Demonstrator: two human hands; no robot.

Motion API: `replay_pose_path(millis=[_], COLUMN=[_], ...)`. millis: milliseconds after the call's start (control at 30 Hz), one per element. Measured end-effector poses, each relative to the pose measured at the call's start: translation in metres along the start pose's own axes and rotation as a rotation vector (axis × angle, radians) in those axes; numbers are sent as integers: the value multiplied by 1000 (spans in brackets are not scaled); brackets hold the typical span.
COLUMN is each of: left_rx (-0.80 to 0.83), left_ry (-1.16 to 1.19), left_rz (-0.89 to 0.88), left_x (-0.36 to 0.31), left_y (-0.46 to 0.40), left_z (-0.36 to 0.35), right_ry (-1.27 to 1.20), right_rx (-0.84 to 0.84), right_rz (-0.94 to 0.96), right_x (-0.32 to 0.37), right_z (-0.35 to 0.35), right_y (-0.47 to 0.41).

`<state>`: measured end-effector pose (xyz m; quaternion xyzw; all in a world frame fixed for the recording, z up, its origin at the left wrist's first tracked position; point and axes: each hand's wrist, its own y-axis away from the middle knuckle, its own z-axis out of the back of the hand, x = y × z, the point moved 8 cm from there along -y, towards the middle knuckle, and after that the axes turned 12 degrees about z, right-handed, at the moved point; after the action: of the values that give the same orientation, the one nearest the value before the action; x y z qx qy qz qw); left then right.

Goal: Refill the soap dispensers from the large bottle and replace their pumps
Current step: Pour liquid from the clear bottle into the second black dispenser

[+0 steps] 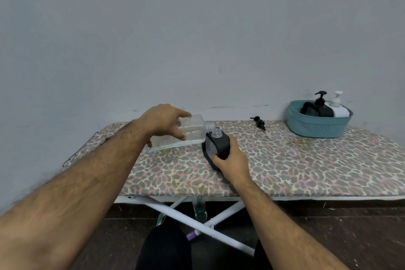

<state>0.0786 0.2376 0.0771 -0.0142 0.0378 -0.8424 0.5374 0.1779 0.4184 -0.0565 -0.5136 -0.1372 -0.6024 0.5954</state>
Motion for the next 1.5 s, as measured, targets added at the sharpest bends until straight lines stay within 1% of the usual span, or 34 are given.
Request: replay_pose_path(millis=[367, 800, 1000, 1200, 1500], left_rx=[29, 29, 32, 24, 15], left_ry=[-65, -157, -175, -214, -191], left_rz=[-11, -24, -5, -23, -8], left_x=[-4, -13, -15, -19, -18], left_y=[-9, -10, -8, -10, -8], left_z=[5, 14, 17, 19, 21], right_ry=[-6, 57, 49, 29, 47], right_rx=[10, 18, 34, 29, 16], right_rz=[-19, -18, -29, -32, -10], right_x=[1, 2, 1, 0, -2], right_z=[1, 1, 0, -1, -1], right_y=[0, -1, -1, -1, -3])
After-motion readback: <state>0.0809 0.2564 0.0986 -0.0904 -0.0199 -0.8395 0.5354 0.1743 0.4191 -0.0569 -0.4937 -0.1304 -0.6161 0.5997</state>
